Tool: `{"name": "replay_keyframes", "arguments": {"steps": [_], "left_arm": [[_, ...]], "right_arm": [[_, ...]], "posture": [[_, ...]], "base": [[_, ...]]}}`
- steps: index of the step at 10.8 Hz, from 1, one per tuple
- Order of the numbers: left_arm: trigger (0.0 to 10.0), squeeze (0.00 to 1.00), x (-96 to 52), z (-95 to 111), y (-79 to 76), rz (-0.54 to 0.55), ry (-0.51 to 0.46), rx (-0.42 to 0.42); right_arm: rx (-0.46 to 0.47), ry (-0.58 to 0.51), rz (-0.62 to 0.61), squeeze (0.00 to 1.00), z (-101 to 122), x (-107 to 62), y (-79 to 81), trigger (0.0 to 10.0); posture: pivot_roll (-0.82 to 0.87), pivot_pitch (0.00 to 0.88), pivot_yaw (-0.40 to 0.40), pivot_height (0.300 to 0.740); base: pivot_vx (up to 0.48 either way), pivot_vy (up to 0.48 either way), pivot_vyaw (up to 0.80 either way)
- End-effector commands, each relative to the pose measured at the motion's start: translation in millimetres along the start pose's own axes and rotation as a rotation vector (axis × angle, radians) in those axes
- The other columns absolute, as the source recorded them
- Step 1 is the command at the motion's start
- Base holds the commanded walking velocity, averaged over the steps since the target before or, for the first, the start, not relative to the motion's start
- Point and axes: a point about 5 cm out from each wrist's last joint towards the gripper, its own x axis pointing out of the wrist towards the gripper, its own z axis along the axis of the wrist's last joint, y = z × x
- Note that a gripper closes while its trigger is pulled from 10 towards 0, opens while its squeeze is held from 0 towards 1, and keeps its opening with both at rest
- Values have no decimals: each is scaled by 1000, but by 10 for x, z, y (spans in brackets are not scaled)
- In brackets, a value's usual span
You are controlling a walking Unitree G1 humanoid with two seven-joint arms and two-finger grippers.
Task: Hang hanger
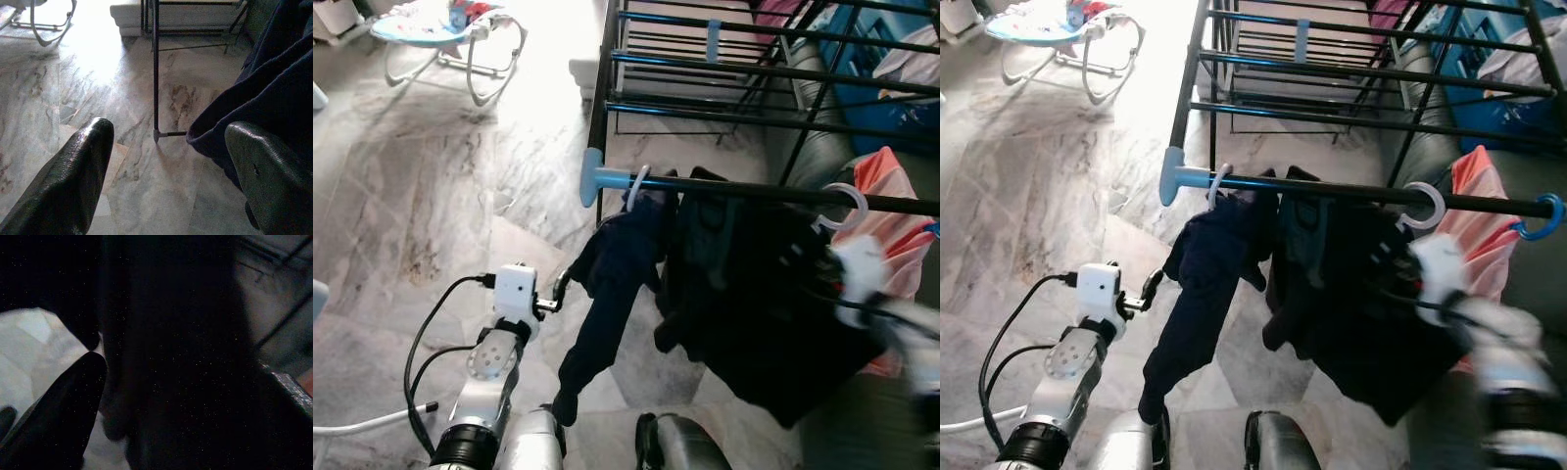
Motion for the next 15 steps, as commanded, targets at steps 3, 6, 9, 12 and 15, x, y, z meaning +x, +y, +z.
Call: {"name": "replay_keyframes", "arguments": {"steps": [3,6,9,12,15], "left_arm": [[10000,0,-33,-72,-20,-1,35,2],[10000,0,-45,-86,-16,-4,42,8],[10000,0,-29,-82,-31,-9,43,9],[10000,0,-44,-101,-34,-7,51,10],[10000,0,-36,-103,-44,-7,54,12]], "right_arm": [[-9,63,-21,1000,-184,-3,44,10000],[-21,33,33,0,-190,-36,85,8902],[-74,7,-20,0,37,-109,-171,0],[-98,17,14,0,75,-113,-183,0],[-84,57,80,0,-29,-113,-104,0]], "posture": [[-41,189,-52,740],[-47,192,-46,740],[-50,192,-46,740],[-47,191,-51,740],[-48,189,-52,740]], "base": [[0,0,0],[0,0,0],[0,0,0],[0,0,0],[0,0,0]]}}
